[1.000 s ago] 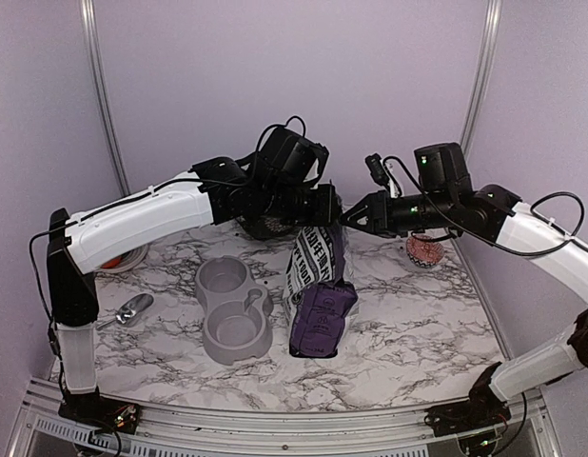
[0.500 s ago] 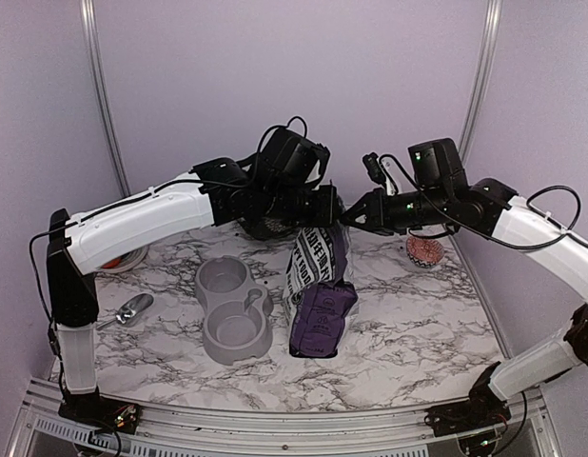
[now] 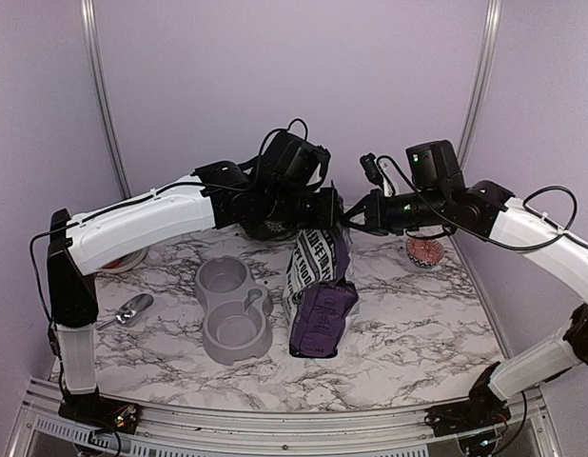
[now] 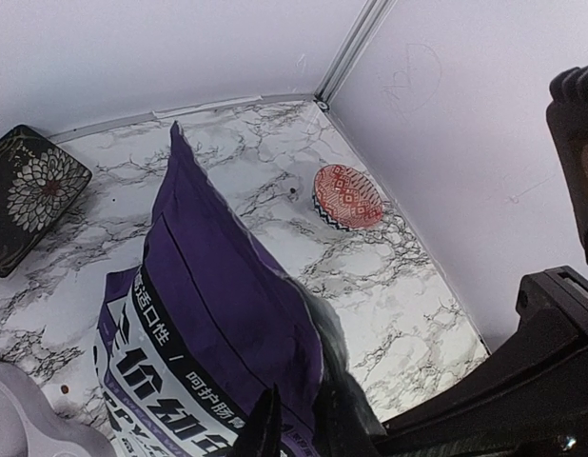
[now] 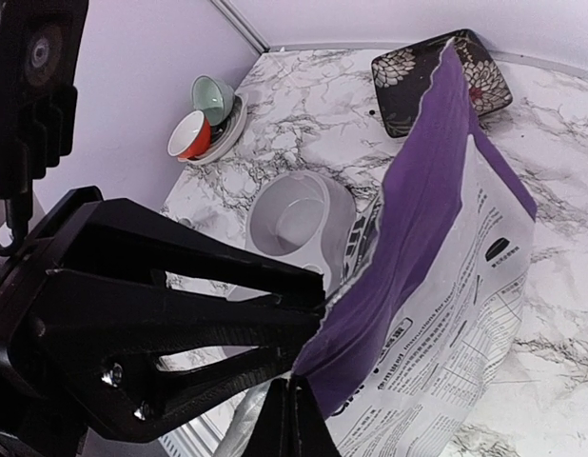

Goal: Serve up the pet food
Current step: Open the pet food bag at the center of the board.

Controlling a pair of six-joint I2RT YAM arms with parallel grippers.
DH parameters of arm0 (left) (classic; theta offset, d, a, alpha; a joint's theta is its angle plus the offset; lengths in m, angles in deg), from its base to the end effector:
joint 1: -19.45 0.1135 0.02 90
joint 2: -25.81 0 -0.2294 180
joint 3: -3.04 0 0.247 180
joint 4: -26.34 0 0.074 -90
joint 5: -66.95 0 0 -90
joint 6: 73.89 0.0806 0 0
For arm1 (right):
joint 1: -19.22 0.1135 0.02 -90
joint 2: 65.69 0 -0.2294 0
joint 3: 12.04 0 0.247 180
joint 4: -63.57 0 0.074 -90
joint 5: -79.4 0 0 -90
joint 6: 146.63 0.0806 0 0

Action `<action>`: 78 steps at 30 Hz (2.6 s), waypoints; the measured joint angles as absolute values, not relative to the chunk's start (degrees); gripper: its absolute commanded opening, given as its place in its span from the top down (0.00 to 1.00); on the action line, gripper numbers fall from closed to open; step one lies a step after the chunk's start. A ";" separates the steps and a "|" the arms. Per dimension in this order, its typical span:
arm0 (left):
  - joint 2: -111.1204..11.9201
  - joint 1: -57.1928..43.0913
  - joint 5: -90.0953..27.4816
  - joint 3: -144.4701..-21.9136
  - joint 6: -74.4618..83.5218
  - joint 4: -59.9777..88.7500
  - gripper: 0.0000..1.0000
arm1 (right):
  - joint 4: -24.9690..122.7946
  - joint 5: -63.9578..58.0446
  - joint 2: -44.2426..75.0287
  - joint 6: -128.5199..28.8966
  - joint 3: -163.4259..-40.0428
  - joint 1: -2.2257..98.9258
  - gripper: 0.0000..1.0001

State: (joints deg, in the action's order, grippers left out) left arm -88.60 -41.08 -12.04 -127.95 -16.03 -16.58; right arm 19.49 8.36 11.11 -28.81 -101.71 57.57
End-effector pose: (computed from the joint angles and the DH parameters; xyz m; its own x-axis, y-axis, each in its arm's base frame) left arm 0.2539 -0.4179 0.3249 -0.5947 -0.0091 -0.8039 0.5362 0.7406 -0.4050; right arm 0.2480 0.2296 0.3140 -0.7350 -0.0187 -0.6778 -0.5221 0.6535 0.5481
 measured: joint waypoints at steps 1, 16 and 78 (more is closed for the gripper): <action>-88.58 -41.08 -12.04 -127.75 -16.03 -16.38 0.82 | 19.92 8.39 11.00 -28.84 -101.36 57.57 1.00; -88.34 -40.76 -17.50 -126.31 -18.26 -13.89 0.91 | 28.14 8.01 5.45 -29.16 -92.86 57.57 1.00; -83.51 -43.16 7.87 -119.44 -19.66 -31.40 1.00 | 31.22 2.55 -1.90 -28.18 -84.93 57.29 1.00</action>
State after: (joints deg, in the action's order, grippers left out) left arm -83.51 -43.16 7.87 -119.44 -19.66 -31.40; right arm 31.22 2.55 -1.90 -28.18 -84.93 57.29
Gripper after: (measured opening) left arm 0.008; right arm 0.004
